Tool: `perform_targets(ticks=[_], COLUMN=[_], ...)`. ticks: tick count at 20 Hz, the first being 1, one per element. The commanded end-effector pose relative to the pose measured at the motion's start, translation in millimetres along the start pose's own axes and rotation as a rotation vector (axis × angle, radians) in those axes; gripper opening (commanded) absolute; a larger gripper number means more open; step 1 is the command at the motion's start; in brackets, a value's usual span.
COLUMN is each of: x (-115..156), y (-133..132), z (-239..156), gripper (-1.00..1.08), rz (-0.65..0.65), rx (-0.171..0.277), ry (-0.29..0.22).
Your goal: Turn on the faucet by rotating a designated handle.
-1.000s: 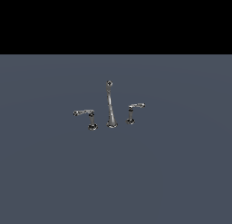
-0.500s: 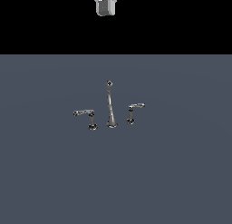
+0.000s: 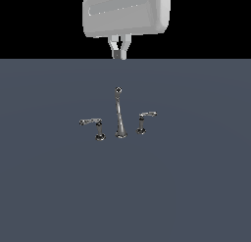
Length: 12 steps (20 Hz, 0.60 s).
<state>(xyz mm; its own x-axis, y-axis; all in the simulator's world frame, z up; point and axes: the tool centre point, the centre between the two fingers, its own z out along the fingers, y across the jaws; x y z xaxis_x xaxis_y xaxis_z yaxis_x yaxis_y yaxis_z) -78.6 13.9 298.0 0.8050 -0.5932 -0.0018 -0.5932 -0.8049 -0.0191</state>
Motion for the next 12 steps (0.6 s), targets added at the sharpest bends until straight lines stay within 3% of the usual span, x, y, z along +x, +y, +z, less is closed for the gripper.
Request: perform_targets(ticks=[1, 12], x=[13.7, 77.8], y=[-6.2, -22.9], z=[16.5, 87.6], gripper=[-1.00, -1.00], rz=[0.052, 0.276], rx=[0.000, -0.007], ry=[0.001, 0.004])
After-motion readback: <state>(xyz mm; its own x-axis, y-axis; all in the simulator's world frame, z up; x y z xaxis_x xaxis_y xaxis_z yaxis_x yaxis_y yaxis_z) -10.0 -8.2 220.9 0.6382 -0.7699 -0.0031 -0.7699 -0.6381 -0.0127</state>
